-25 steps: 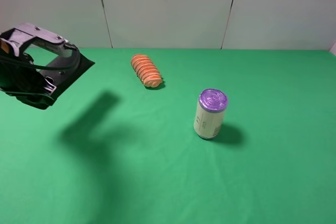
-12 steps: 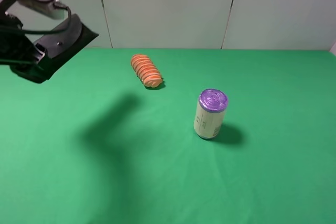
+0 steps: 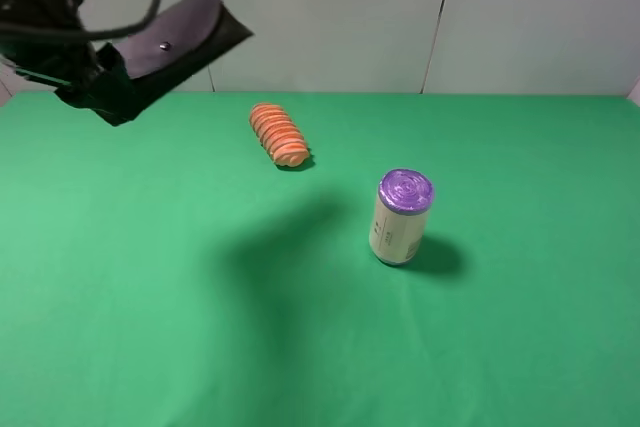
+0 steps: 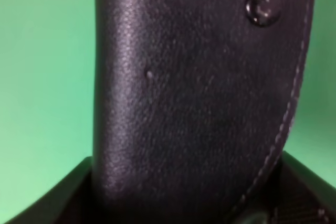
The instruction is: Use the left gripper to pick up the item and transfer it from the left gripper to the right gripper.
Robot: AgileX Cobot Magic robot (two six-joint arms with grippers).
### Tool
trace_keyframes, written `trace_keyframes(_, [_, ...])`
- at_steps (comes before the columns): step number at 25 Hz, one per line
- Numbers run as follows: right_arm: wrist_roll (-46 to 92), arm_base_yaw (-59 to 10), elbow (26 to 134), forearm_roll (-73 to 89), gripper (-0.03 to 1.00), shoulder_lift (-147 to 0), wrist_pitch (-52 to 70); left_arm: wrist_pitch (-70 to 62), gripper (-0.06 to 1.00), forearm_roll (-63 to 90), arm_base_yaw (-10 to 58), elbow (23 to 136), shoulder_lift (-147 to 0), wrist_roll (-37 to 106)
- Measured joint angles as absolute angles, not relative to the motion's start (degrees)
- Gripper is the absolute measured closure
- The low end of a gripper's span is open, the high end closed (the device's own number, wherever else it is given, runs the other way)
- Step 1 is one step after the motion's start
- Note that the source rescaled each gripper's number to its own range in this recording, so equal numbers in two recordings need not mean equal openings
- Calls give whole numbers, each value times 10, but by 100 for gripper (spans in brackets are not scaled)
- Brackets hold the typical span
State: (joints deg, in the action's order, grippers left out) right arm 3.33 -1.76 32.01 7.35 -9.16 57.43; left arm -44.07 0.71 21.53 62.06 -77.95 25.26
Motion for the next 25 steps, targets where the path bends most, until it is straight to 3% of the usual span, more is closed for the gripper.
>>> trace_keyframes(9, [108,-39,394,200,-3,-294,497,-439,93,10,328,621,-779,312])
trace_keyframes(18, [240,-93,444,331,-3,-451,483,-424,93,11,395,621,-779,369])
trace_keyframes(25, [334,-97,485,423,-3,-532,482,-407,93,10,437,621,-779,403])
